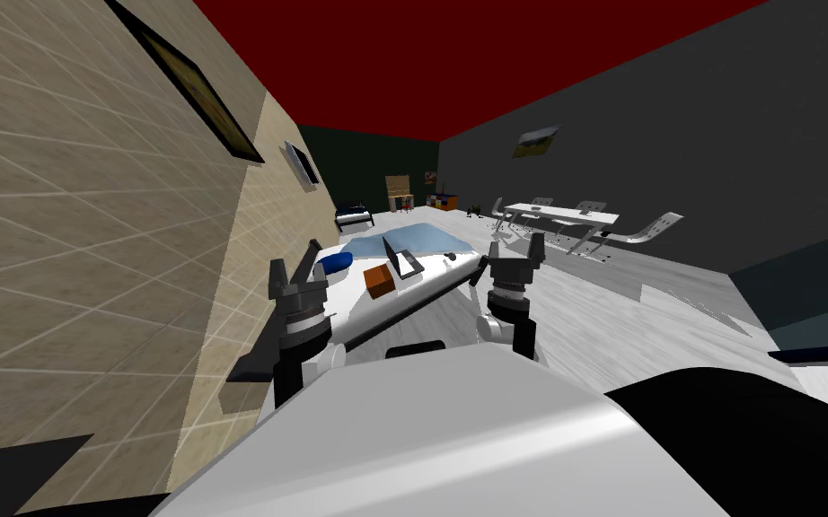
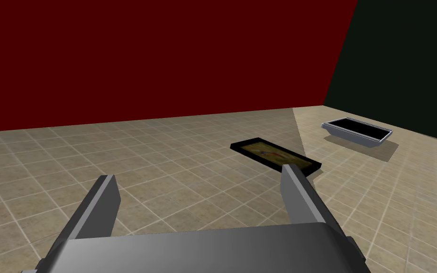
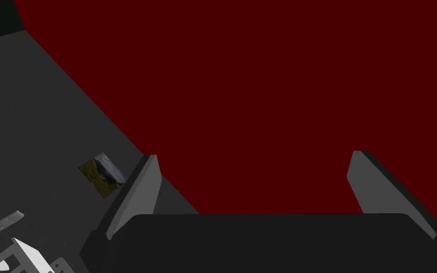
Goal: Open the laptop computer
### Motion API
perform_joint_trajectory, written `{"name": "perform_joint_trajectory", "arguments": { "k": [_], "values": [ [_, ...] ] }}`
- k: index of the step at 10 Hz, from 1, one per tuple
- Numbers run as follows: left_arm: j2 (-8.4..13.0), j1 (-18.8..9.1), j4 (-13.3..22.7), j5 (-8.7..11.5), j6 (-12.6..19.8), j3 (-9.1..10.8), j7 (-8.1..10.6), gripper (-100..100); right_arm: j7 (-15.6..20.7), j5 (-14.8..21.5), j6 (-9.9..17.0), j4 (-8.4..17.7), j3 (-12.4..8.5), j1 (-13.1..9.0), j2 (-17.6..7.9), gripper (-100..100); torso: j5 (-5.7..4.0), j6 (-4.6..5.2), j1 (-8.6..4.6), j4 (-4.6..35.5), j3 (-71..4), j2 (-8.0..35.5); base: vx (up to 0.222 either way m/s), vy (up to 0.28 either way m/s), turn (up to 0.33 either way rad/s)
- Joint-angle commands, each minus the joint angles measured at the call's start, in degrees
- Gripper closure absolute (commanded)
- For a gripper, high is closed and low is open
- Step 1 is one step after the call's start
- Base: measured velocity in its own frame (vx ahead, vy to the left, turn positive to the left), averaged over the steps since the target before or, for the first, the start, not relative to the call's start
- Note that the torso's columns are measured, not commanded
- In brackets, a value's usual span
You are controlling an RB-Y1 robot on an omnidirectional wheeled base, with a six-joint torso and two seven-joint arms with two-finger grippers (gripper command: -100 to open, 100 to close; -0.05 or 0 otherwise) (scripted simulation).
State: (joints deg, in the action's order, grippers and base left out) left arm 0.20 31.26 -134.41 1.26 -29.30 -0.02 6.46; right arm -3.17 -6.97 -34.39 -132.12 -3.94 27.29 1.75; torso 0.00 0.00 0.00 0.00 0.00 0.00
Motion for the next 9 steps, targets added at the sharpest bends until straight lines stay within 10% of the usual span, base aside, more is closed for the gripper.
{"name": "perform_joint_trajectory", "arguments": {
  "k": [1,9],
  "values": [
    [0.00,0.00,0.00,0.00,0.00,0.00,0.00,0,0.00,0.00,0.00,0.00,0.00,0.00,0.00,0,0.00,0.00,0.00,2.35,-4.67,2.32,0.000,0.000,0.000],
    [0.00,0.00,-0.02,0.00,-0.01,0.00,0.00,0,0.00,0.00,-0.01,-0.02,0.00,0.00,0.00,0,0.00,0.00,0.00,35.37,-70.73,35.39,0.000,0.000,0.000]
  ]
}}
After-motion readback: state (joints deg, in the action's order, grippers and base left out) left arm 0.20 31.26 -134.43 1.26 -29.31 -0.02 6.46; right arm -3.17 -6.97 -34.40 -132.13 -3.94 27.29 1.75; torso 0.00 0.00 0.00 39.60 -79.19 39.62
